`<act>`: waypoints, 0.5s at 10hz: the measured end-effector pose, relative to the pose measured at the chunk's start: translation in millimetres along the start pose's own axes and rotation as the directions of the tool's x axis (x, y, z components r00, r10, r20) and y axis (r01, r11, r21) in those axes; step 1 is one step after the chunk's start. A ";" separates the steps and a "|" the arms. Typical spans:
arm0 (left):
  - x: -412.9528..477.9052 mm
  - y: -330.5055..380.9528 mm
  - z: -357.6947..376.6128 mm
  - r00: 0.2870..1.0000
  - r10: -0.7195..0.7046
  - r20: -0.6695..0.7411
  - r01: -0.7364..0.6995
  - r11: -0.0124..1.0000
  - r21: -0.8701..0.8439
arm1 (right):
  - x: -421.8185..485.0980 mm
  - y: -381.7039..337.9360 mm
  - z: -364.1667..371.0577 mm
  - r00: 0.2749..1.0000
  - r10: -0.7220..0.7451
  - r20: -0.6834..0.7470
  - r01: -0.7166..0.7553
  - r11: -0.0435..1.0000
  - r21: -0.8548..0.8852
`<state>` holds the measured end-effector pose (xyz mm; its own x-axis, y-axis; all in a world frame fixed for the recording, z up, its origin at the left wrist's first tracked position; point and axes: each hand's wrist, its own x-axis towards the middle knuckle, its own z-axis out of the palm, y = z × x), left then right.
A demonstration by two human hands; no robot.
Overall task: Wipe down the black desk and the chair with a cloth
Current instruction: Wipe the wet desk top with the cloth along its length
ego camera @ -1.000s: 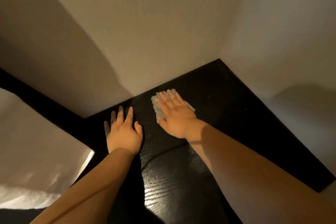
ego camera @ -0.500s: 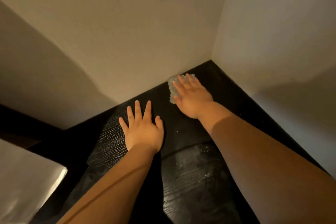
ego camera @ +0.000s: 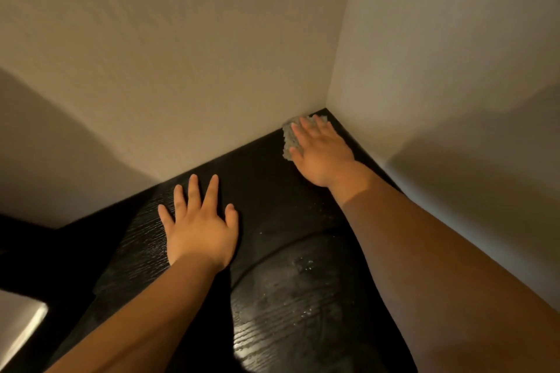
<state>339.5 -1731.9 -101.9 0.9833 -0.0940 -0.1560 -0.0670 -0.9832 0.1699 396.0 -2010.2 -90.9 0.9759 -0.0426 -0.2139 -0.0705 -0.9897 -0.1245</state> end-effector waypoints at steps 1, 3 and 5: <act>0.3 0.4 -1.4 1.000 0.000 0.006 0.000 1.000 -0.002 | -3.5 -23.5 4.6 0.999 0.050 -0.010 -0.050 0.999 -0.003; -0.3 2.6 -4.3 1.000 -0.007 0.010 0.008 1.000 -0.008 | -26.9 -53.6 17.8 0.988 -0.156 0.007 0.156 0.987 -0.025; 0.9 2.1 -2.3 1.000 -0.007 0.010 0.007 1.000 0.002 | -1.9 -5.2 -0.3 0.999 -0.054 -0.001 0.054 0.996 -0.069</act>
<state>340.6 -1733.7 -99.5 0.9820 -0.0891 -0.1667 -0.0609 -0.9841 0.1671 394.6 -2005.1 -89.5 0.9784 0.0109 -0.2064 -0.0033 -0.9977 -0.0682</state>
